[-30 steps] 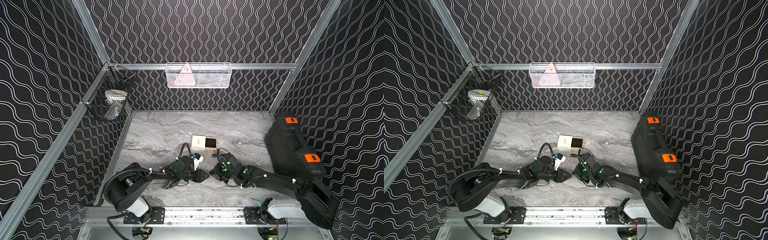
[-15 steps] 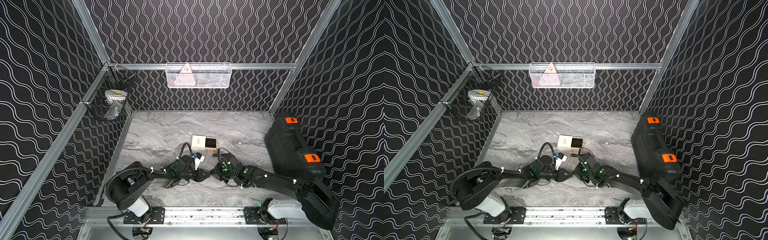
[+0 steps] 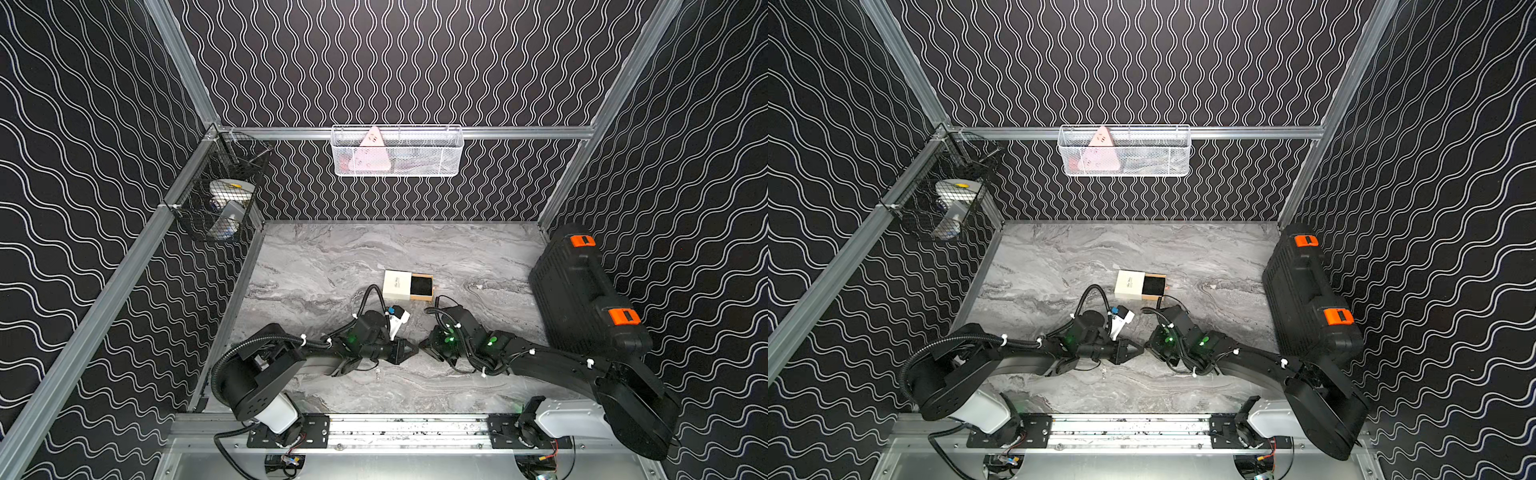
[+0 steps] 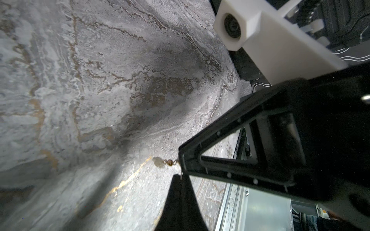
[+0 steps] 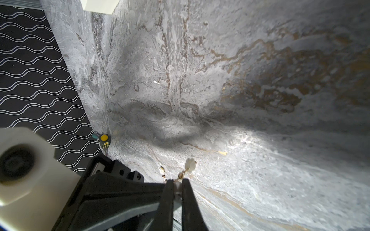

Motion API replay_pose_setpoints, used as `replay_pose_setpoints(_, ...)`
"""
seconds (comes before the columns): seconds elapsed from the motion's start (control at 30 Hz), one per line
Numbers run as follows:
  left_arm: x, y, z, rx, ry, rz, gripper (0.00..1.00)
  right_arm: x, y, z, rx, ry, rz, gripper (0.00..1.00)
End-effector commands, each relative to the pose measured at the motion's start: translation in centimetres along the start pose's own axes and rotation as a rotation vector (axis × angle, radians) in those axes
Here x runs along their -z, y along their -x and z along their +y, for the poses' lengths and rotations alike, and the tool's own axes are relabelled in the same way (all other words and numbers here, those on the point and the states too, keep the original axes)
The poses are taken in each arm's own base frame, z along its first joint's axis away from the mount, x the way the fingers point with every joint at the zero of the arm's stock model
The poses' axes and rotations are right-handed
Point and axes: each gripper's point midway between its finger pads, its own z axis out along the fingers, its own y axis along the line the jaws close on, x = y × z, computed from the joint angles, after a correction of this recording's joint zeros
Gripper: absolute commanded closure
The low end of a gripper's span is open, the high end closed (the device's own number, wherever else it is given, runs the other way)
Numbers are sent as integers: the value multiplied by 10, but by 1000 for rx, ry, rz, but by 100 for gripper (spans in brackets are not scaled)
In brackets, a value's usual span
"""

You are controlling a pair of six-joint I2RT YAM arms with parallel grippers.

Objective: Place the earrings into the drawer-style jewelry box
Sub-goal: Pick up the earring from the center of the board.

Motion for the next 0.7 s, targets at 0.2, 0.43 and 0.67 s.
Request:
replay_pose_setpoints(0.2,2,11,-12,-66,-30,-33,100,2,0,7,-2,26,1,89)
replay_pose_setpoints(0.43,4,11,-14,-71,-38,-37,100,10,4,16,35,55,-23,71)
replay_pose_setpoints(0.67,16,18,-32,-112,-68,-43,100,46,34,35,231,181,-135,70)
